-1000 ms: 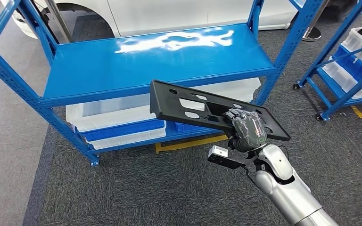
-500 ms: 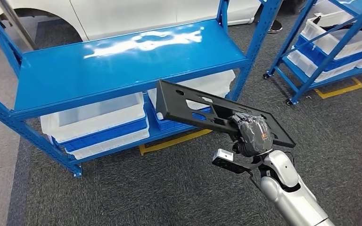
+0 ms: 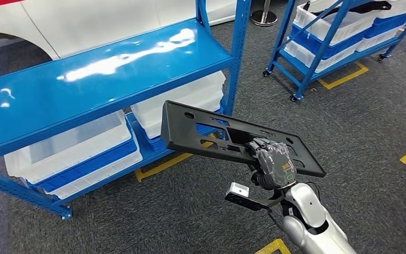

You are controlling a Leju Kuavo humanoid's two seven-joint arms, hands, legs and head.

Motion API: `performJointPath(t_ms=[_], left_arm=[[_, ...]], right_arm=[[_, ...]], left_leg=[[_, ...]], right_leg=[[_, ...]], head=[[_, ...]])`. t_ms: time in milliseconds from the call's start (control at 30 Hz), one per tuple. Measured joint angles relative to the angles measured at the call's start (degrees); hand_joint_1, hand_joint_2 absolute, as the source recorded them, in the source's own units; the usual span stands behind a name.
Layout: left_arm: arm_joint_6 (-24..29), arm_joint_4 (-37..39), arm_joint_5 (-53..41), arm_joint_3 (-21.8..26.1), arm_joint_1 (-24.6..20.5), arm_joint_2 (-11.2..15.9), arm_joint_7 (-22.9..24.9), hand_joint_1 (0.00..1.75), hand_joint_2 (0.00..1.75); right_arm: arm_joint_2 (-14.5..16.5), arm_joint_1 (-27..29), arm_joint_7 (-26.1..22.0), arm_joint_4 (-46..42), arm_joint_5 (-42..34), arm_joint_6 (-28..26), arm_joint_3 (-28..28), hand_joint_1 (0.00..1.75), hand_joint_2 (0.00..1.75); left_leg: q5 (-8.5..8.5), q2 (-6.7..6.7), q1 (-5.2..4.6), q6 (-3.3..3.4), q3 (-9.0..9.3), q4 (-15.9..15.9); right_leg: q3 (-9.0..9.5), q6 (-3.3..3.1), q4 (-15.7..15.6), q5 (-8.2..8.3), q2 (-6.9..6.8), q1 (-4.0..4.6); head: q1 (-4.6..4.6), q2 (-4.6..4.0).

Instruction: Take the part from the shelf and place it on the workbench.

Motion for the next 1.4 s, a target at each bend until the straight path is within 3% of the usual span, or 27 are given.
performJointPath(t_ms=[33, 100, 167, 233, 300, 367, 433, 467, 500, 567, 633, 667, 733, 767, 833, 900, 967, 1000, 1067, 1133, 1167, 1200, 1267, 1333, 1400], left_arm=[[0.12, 0.00, 0.05, -0.02, 0.00, 0.11, -0.27, 0.00, 1.75], [0.23, 0.00, 0.10, -0.04, 0.06, 0.36, -0.53, 0.00, 1.75], [0.26, 0.01, 0.12, -0.05, 0.07, 0.53, -0.69, 0.00, 1.75], [0.32, 0.01, 0.15, -0.08, -0.02, 0.51, -1.03, 0.00, 1.75], [0.40, 0.01, 0.24, -0.10, -0.01, 0.46, -1.68, 0.00, 1.75], [0.40, 0.01, 0.44, -0.10, 0.13, 0.39, -2.55, 0.00, 1.75], [0.34, 0.01, 0.70, -0.08, 0.22, 0.25, -3.20, 0.00, 1.75], [0.31, 0.01, 0.81, -0.08, 0.22, 0.13, -3.38, 0.00, 1.75], [0.29, 0.01, 0.92, -0.07, 0.20, -0.06, -3.46, 0.00, 1.75], [0.29, 0.01, 1.02, -0.07, 0.14, -0.48, -3.39, 0.00, 1.75], [0.44, 0.01, 1.13, -0.03, 0.07, -0.79, -3.08, 0.00, 1.75], [0.63, 0.01, 1.22, 0.03, 0.02, -0.91, -2.87, 0.00, 1.75], [1.20, 0.01, 1.40, 0.20, -0.12, -1.11, -2.48, 0.00, 1.75], [1.48, 0.01, 1.47, 0.31, -0.17, -1.20, -2.26, 0.00, 1.75], [1.94, 0.01, 1.54, 0.55, -0.11, -1.31, -1.80, 0.00, 1.75], [2.22, 0.01, 1.54, 0.90, 0.07, -1.33, -1.49, 0.00, 1.75], [2.37, 0.01, 1.54, 1.23, 0.23, -1.33, -1.29, 0.00, 1.75], [2.42, 0.01, 1.54, 1.34, 0.30, -1.33, -1.16, 0.00, 1.75], [2.49, 0.01, 1.54, 1.48, 0.34, -1.33, -0.88, 0.00, 1.75], [2.49, 0.02, 1.54, 1.63, 0.39, -1.34, -0.64, 0.00, 1.75], [2.49, 0.02, 1.54, 1.68, 0.38, -1.35, -0.56, 0.00, 1.75], [2.48, 0.02, 1.51, 1.72, 0.32, -1.36, -0.47, 0.00, 1.75], [2.42, 0.02, 1.39, 1.74, 0.15, -1.37, -0.40, 0.00, 1.75], [2.27, 0.02, 1.22, 1.74, 0.15, -1.37, -0.46, 0.00, 1.75], [2.10, 0.02, 1.08, 1.74, 0.20, -1.36, -0.65, 0.00, 1.75]], right_arm=[[0.08, 0.02, 0.06, -0.12, 0.07, 0.01, 0.07, 1.75, 1.75], [0.22, -0.08, 0.19, -0.39, 0.10, 0.01, 0.11, 1.75, 1.75], [0.36, -0.15, 0.33, -0.62, 0.11, 0.02, 0.15, 1.75, 1.75], [0.38, -0.10, 0.41, -0.82, 0.12, -0.03, 0.16, 1.75, 1.75], [0.28, -0.29, 0.29, -1.16, 0.02, -0.19, -0.03, 1.75, 1.75], [0.14, -0.67, -0.18, -1.73, -0.51, -0.36, -0.54, 1.75, 1.75], [-0.16, -0.78, -0.87, -2.24, -1.22, -0.43, -1.12, 1.75, 1.75], [-0.38, -0.76, -1.22, -2.38, -1.49, -0.43, -1.39, 1.75, 1.75], [-0.60, -0.74, -1.58, -2.50, -1.68, -0.42, -1.70, 1.75, 1.75], [-0.92, -0.77, -2.36, -2.91, -1.94, -0.40, -2.37, 1.75, 1.75], [-1.04, -0.89, -3.01, -3.42, -2.03, -0.38, -2.84, 1.75, 1.75], [-1.08, -0.93, -3.20, -3.59, -2.06, -0.35, -2.96, 1.75, 1.75], [-1.21, -0.91, -3.36, -3.78, -2.14, -0.31, -3.16, 1.75, 1.75], [-1.27, -0.87, -3.38, -3.90, -2.22, -0.26, -3.25, 1.75, 1.75], [-1.32, -0.93, -3.45, -4.22, -2.48, -0.14, -3.35, 1.75, 1.75], [-1.31, -0.92, -3.56, -4.36, -2.79, 0.02, -3.32, 1.75, 1.75], [-1.28, -0.75, -3.65, -4.35, -3.04, 0.22, -3.25, 1.75, 1.75], [-1.27, -0.71, -3.69, -4.35, -3.17, 0.36, -3.21, 1.75, 1.75], [-1.24, -0.75, -3.70, -4.35, -3.45, 0.67, -3.19, 1.75, 1.75], [-1.13, -0.98, -3.70, -4.31, -3.73, 0.96, -3.13, 1.75, 1.75], [-1.05, -1.09, -3.72, -4.27, -3.82, 1.06, -3.07, 1.75, 1.75], [-0.98, -1.19, -3.74, -4.24, -3.88, 1.16, -2.97, 1.75, 1.75], [-0.90, -1.24, -3.79, -4.21, -3.97, 1.39, -2.67, 1.75, 1.75], [-0.86, -1.52, -3.84, -4.17, -4.09, 1.77, -2.35, 1.75, 1.75], [-0.76, -1.94, -3.84, -4.11, -4.32, 2.09, -2.04, 1.75, 1.75]], left_leg=[[2.20, -0.65, -0.03, 0.30, 1.58, -3.38], [5.14, -3.85, 0.11, 0.84, 4.74, -10.32], [5.57, -5.86, 0.07, 0.96, 5.89, -13.13], [5.97, -4.61, 0.03, 1.10, 6.09, -13.91], [6.59, -2.79, 0.28, 1.67, 6.31, -14.74], [6.88, -0.90, 0.31, 2.05, 6.34, -15.11], [6.89, 0.93, 0.24, 2.08, 6.23, -15.10], [6.86, 1.80, 0.24, 2.04, 6.21, -15.08], [6.81, 2.61, 0.25, 1.97, 6.22, -15.06], [6.60, 4.05, 0.24, 1.64, 6.36, -14.98], [6.30, 5.18, 0.04, 1.03, 6.49, -14.85], [6.19, 5.65, -0.08, 0.69, 6.57, -14.84], [6.11, 6.57, -0.10, 0.03, 6.84, -15.01], [5.77, 6.34, 0.01, -0.28, 6.91, -14.83], [3.45, 3.95, 0.25, -0.61, 5.84, -11.91], [-0.43, 1.10, 0.31, -0.58, 2.60, -4.68], [-2.04, 0.31, 0.25, -0.46, -0.30, 1.12], [-1.12, 0.19, 0.24, -0.33, -0.50, 1.11], [3.18, -0.94, 0.24, 0.09, 1.81, -4.91], [5.83, -3.84, 0.37, 0.43, 4.41, -11.28], [6.03, -4.86, 0.34, 0.53, 4.95, -12.72], [5.82, -5.15, 0.27, 0.60, 5.09, -13.07], [6.19, -3.74, 0.23, 1.10, 5.34, -13.74], [6.73, -2.08, 0.39, 1.80, 5.75, -14.62], [6.91, -0.48, 0.23, 2.17, 5.89, -14.98]], right_leg=[[-0.03, 0.02, 0.22, -0.01, 0.76, 0.04], [-0.39, 0.21, 0.73, 0.02, 2.14, 0.03], [-1.16, 0.91, 0.97, 0.41, 3.57, -0.35], [-1.76, 1.85, 0.86, 0.93, 4.62, -0.62], [-2.61, 2.45, 2.20, -0.10, 2.06, -0.36], [-5.19, 2.91, 7.76, -3.48, -1.66, -0.37], [-8.15, 3.45, 14.46, -6.26, -2.69, -0.86], [-8.56, 3.70, 15.71, -6.31, -2.86, -1.12], [-7.80, 3.90, 14.68, -5.33, -3.10, -1.35], [-3.49, 4.05, 7.22, -2.15, -4.79, -1.55], [-0.11, 3.56, 1.07, -0.42, -6.48, -1.10], [0.32, 3.23, 0.05, -0.42, -6.74, -0.80], [0.16, 2.48, -0.03, -0.29, -5.60, -0.42], [0.21, 2.11, -0.28, -0.13, -5.07, -0.46], [0.40, 1.21, -0.83, 0.24, -4.04, -0.67], [0.43, 0.62, -0.95, 0.34, -3.00, -0.62], [0.39, 0.43, -0.80, 0.30, -1.63, -0.31], [0.38, 0.41, -0.65, 0.28, -0.84, -0.20], [0.33, 0.48, -0.17, 0.12, 0.75, -0.14], [-0.18, 0.85, 0.53, -0.04, 2.20, -0.18], [-0.58, 1.19, 0.75, 0.03, 2.85, -0.34], [-0.96, 1.61, 0.80, 0.22, 3.55, -0.50], [-1.36, 2.43, 0.66, 0.60, 4.44, -0.74], [-2.40, 2.89, 2.63, -0.71, 2.02, -0.51], [-5.31, 3.22, 8.69, -4.00, -1.57, -0.55]], head=[[0.00, 0.00], [0.04, 0.00], [0.04, 0.01], [-0.01, 0.01], [0.13, 0.01], [0.31, 0.01], [0.37, 0.01], [0.37, 0.01], [0.37, 0.00], [0.37, 0.00], [0.33, 0.01], [0.31, 0.01], [0.30, 0.01], [0.27, 0.01], [0.21, 0.01], [0.17, 0.01], [0.17, 0.01], [0.17, 0.01], [0.17, 0.01], [0.21, 0.01], [0.22, 0.01], [0.22, 0.01], [0.21, 0.01], [0.38, 0.01], [0.53, 0.01]])
